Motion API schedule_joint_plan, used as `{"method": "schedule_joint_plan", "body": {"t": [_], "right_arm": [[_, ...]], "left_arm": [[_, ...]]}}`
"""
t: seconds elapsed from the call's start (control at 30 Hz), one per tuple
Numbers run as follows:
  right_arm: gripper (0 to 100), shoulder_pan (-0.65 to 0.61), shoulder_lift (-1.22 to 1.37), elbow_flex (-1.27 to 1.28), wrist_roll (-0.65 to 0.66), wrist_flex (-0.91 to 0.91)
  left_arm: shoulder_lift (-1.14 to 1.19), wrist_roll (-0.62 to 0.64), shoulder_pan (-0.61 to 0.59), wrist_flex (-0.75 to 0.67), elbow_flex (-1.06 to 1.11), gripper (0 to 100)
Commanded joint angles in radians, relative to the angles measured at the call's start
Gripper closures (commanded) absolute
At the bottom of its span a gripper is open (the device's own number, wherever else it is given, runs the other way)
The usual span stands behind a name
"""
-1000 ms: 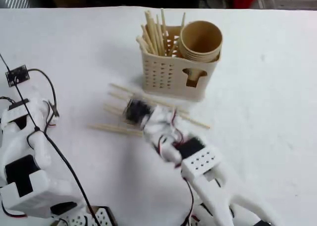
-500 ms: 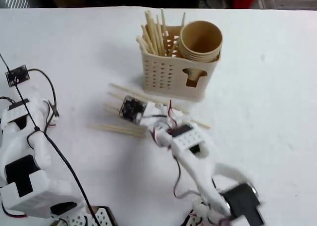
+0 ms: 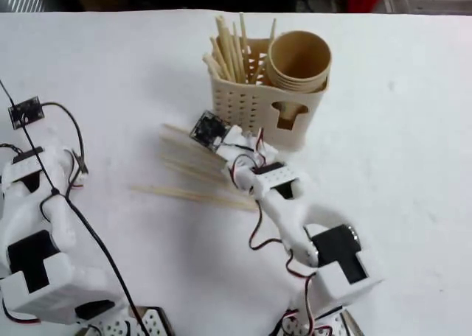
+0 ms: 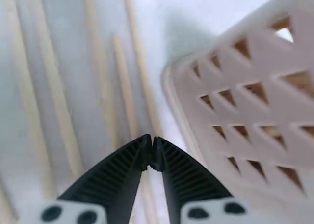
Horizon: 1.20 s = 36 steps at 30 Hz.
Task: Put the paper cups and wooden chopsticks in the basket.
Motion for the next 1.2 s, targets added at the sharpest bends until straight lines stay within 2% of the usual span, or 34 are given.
{"method": "schedule_joint_plan", "body": {"t": [0.0, 0.3, 0.47, 0.63, 0.8, 0.93, 1.07, 1.17], "right_arm": [[98.1, 0.01, 0.035, -0.058, -0.005, -0.018], [98.1, 0.005, 0.047, -0.077, 0.005, -0.007], [98.1, -0.053, -0.01, -0.06, 0.17, 0.208], [98.1, -0.119, -0.093, -0.026, 0.187, 0.375], [98.1, -0.168, -0.182, 0.014, 0.186, 0.463], [98.1, -0.128, -0.311, 0.015, 0.167, 0.433], [98.1, -0.042, -0.392, 0.032, -0.021, 0.315], [98.1, 0.01, -0.381, 0.055, -0.054, 0.203]], "left_arm": [[-0.005, 0.006, 0.013, -0.015, -0.005, 88], [-0.005, 0.006, 0.013, -0.015, -0.005, 88], [-0.005, 0.006, 0.013, -0.015, -0.005, 88], [-0.005, 0.006, 0.013, -0.015, -0.005, 88], [-0.005, 0.006, 0.013, -0.015, -0.005, 88], [-0.005, 0.006, 0.013, -0.015, -0.005, 88], [-0.005, 0.006, 0.013, -0.015, -0.005, 88], [-0.005, 0.006, 0.013, -0.015, -0.005, 88]]}}
